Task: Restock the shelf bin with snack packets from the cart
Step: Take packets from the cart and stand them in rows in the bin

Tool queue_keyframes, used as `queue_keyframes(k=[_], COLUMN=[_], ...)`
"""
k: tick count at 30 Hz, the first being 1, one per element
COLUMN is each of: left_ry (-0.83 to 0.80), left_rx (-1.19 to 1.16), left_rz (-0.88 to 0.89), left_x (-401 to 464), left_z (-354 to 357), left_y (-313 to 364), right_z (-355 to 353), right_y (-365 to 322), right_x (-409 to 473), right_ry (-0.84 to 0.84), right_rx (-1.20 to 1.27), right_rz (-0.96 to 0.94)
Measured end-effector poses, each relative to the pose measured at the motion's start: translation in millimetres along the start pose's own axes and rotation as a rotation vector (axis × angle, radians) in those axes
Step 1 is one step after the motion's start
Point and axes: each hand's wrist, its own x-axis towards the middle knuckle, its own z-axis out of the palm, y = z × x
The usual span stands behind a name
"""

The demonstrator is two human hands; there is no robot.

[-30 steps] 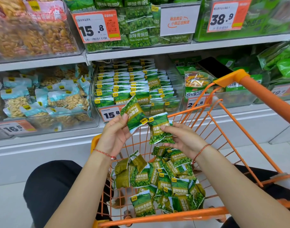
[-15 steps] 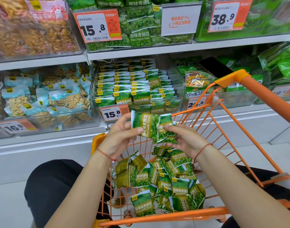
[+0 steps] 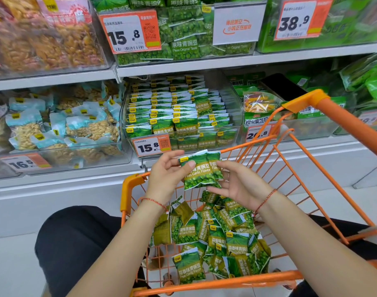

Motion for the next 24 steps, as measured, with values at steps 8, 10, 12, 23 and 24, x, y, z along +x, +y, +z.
queue_keyframes(k=[8,10,12,23,24], left_ry=[0.058,0.073,0.075,-0.003,0.021], left_rx=[0.163,0.165,0.146,0.275,0.269], left_rz=[0.084,0.09,0.094,0.135,0.145], left_x=[-6.8,-7.7,-7.3,-12.3,-13.4], left_z=[16.7,15.8,15.6,23.2,24.4], left_y=[-6.9,-5.5,-5.1,-0.5,-0.3], right_z=[-0.1,-1.2,-1.1,9.8,11.3], right_y=[-3.9,-2.8,0.3,-0.9,-1.8], right_x=[-2.6,-2.2,-1.0,-7.4,-9.1], right_ry=[-0.016,-0.028,-0.023,0.096,0.065], right_rx=[-0.038,-0.11,-0.194,-0.206,-0.162], right_rz=[-0.158,-0.17,-0.173,-0.265,-0.267])
